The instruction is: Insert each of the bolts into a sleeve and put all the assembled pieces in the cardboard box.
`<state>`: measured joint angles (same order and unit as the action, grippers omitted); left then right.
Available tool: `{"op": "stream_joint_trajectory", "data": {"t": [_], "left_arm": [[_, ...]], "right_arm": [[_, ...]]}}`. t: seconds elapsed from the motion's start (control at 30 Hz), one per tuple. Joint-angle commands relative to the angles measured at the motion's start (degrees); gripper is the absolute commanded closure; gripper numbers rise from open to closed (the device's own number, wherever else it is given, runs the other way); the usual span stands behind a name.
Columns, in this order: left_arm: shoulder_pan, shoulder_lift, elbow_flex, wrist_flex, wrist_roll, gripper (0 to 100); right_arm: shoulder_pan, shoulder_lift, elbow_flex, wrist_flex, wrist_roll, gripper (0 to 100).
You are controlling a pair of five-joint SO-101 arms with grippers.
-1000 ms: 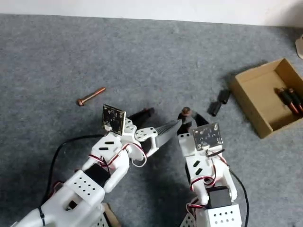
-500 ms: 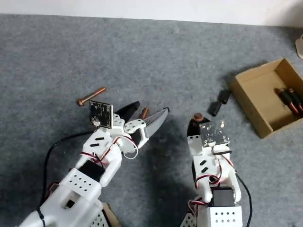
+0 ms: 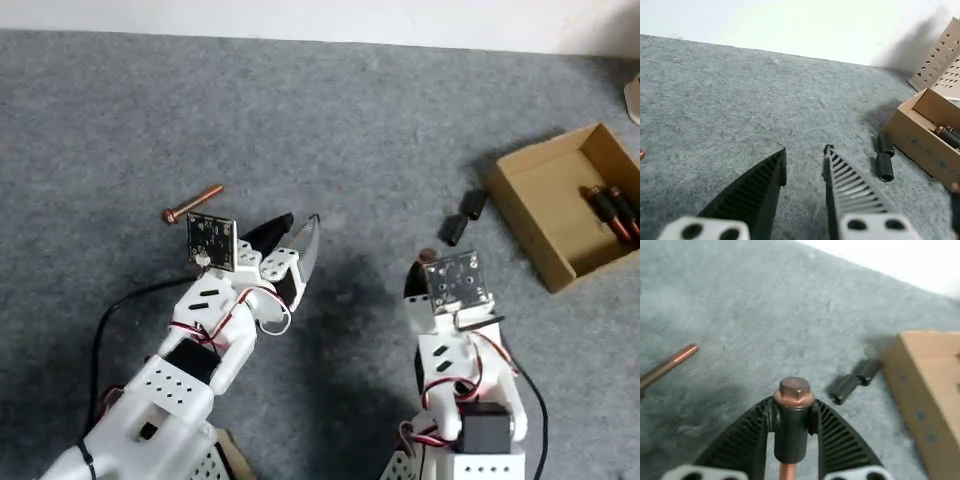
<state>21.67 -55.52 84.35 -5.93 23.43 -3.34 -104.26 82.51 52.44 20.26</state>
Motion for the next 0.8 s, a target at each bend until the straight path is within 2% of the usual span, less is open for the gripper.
{"op": "stream_joint_trajectory", "data": {"t": [0.0, 0.2, 0.47, 0.77], "left_arm": [[-0.3, -0.1, -0.1, 0.1, 0.2, 88], [-0.3, -0.1, -0.1, 0.1, 0.2, 88], [-0.3, -0.1, -0.1, 0.1, 0.1, 88], [0.0, -0.1, 0.5, -0.1, 0.1, 88]], "right_arm": [[2.8, 5.1, -6.7, 0.3, 3.1, 99.4], [8.7, 23.1, -17.5, 0.0, 5.9, 99.4], [12.7, 36.6, -32.2, -0.4, 15.5, 99.4], [19.2, 47.5, -34.6, -8.8, 20.5, 99.4]]}}
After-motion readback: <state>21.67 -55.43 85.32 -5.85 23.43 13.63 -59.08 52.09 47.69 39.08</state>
